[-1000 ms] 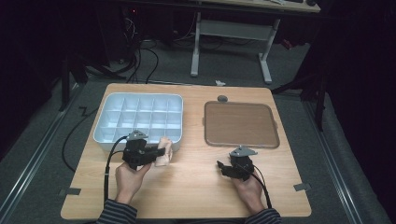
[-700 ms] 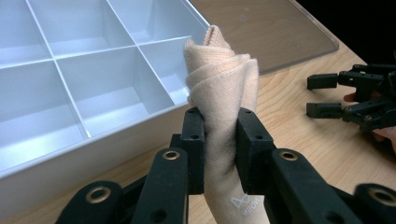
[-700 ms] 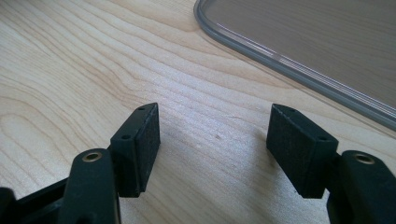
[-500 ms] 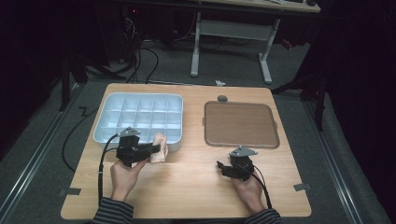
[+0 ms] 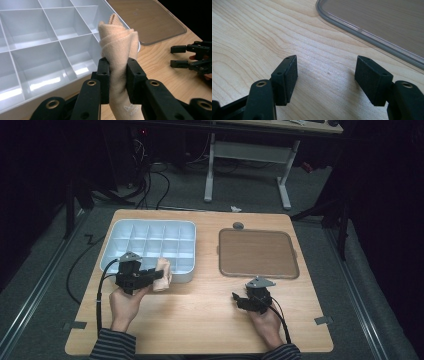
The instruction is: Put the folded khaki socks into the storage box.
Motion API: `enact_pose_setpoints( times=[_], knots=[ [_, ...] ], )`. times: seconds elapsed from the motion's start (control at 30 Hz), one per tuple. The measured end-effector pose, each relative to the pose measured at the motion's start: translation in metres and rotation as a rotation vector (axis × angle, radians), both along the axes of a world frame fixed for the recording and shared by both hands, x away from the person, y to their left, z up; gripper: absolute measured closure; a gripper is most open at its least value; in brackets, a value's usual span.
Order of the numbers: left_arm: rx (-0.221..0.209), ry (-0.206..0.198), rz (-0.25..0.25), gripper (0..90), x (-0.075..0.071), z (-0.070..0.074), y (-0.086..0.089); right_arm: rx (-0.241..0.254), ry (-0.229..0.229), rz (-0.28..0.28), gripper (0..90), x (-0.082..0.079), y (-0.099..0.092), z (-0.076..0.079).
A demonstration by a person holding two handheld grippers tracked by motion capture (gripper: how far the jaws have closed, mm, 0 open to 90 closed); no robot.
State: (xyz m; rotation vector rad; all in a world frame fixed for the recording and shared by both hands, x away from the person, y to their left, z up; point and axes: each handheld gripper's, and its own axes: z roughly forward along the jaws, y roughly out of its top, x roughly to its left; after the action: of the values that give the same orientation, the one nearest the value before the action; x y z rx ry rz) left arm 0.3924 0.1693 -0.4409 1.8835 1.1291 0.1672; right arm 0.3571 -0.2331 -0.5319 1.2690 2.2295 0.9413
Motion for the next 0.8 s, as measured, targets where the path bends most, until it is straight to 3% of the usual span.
enact_pose_setpoints(
  times=[0.6, 0.8],
  knots=[
    [-0.009, 0.042, 0.03, 75.6, 0.012, 0.001, 0.015, 0.0, 0.0, 0.0, 34.8, 0.0, 0.0, 0.0],
    [0.017, 0.041, 0.038, 75.6, 0.016, 0.009, 0.018, 0.0, 0.001, 0.0, 34.7, 0.0, 0.0, 0.0]
  ],
)
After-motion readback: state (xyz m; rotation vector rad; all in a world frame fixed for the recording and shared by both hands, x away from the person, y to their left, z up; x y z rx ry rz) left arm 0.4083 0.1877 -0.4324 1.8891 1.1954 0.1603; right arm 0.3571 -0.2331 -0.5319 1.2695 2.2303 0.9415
